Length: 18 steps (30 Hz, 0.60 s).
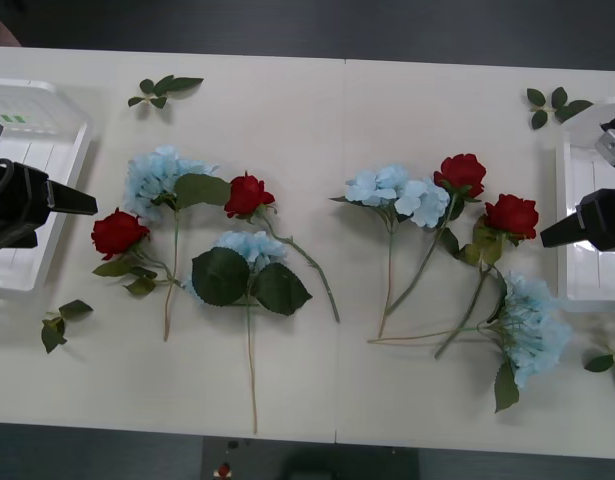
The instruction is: Put the red flowers into the right box and the blue flowers into the left box
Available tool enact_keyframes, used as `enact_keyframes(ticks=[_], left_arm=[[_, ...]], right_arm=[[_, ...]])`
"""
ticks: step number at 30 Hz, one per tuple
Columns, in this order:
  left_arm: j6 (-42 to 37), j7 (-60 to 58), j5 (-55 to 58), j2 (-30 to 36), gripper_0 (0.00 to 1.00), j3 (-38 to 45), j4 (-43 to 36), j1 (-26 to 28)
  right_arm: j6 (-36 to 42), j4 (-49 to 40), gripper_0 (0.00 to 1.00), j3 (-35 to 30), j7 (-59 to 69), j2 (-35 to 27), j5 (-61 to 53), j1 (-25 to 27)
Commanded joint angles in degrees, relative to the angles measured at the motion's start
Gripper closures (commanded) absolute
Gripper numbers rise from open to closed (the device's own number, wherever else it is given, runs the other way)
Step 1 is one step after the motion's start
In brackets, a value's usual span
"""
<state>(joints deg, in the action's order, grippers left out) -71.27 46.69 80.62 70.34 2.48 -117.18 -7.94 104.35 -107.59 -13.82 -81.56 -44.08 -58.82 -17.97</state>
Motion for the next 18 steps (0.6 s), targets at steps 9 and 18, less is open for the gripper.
enact_keyframes(ticks=[9, 18], left_arm=[[-0.19, -15.32, -11.02, -1.26, 0.0, -9.25, 0.11, -4.36], [-0.19, -22.08, -21.21, -3.72, 0.0, -18.74, 1.08, -9.46]], right_arm=[[-7.93, 0.9, 0.0, 8.02, 15.47, 3.73, 9.69, 0.31], [-17.51, 6.78, 0.0, 12.77, 18.54, 6.46, 12.86, -0.22]])
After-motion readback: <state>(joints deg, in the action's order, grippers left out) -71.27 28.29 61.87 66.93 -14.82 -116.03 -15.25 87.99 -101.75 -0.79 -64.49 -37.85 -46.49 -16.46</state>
